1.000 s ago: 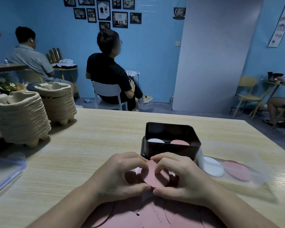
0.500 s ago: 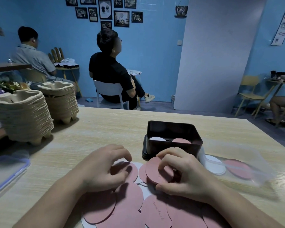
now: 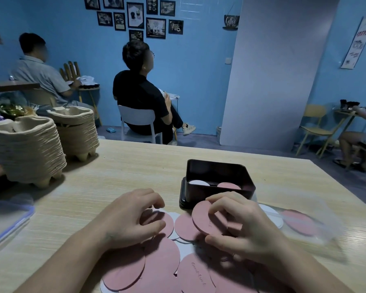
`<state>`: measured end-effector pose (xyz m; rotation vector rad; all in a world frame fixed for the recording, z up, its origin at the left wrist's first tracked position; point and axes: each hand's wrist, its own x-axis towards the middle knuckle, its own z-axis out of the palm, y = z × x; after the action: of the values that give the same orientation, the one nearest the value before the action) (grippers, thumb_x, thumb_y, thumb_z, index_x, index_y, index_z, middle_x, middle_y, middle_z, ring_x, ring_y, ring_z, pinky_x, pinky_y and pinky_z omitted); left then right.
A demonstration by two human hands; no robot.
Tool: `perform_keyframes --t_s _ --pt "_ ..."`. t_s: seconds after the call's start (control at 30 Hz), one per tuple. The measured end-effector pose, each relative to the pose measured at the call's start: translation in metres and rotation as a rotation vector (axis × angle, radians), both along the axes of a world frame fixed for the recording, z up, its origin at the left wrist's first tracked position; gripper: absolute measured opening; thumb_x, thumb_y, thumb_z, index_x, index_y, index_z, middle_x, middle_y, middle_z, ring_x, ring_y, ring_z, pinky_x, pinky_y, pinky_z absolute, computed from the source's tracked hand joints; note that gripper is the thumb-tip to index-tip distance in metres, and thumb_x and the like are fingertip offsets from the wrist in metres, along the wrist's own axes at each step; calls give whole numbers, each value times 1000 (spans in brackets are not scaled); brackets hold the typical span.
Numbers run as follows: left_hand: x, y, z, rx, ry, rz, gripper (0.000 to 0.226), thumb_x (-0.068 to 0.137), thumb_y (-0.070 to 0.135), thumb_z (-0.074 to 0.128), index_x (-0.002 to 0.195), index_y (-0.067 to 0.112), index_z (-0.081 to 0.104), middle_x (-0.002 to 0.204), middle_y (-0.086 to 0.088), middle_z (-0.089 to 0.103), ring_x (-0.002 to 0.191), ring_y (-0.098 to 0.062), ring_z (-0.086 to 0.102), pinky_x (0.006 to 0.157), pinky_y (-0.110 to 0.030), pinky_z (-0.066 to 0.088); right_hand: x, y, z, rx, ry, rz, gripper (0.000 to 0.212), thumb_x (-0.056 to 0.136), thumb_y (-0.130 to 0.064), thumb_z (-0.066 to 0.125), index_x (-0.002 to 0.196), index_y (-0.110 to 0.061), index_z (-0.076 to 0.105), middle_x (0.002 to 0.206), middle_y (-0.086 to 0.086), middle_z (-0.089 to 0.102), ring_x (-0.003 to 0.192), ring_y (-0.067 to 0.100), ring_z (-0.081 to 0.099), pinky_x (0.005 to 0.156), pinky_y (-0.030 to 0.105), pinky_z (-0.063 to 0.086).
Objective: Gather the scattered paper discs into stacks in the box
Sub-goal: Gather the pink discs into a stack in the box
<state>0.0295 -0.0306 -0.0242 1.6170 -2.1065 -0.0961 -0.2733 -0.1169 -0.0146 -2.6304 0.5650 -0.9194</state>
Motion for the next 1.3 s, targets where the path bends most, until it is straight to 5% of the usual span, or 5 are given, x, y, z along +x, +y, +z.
perform_keyframes --t_s 0.4,0.77,0.97,1.07,1.3 --pt "-37 -31 25 -375 1 -97 34 93 40 62 123 23 64 124 12 61 112 -12 61 93 -33 51 -13 -42 61 10 -71 -224 35 76 -55 74 100 -31 65 101 -17 68 97 12 62 81 31 50" --pt "-52 -61 11 -333 -13 -96 32 91 45 60 120 32 64 122 20 61 119 -7 56 99 -29 41 -21 -105 64 97 212 -308 35 68 -55 77 91 -33 64 90 -11 66 90 11 62 83 44 55" --pt "-50 -60 2 -326 -15 -102 34 90 43 61 121 31 64 120 18 63 120 -10 57 100 -31 41 -25 -111 53 25 250 -343 59 63 -85 75 88 -33 62 89 -15 66 94 8 58 85 38 52" --pt "-49 -59 2 -312 -18 -100 34 88 42 62 121 31 63 119 17 63 120 -12 57 100 -30 40 -23 -113 53 -38 295 -415 60 62 -87 73 84 -34 60 90 -17 65 103 6 48 96 35 42" --pt "-50 -57 4 -296 -19 -98 35 86 40 62 119 31 64 118 18 63 120 -11 57 100 -30 40 -20 -111 58 0 394 -438 59 63 -84 65 87 -29 63 87 -13 65 98 8 44 91 32 37"
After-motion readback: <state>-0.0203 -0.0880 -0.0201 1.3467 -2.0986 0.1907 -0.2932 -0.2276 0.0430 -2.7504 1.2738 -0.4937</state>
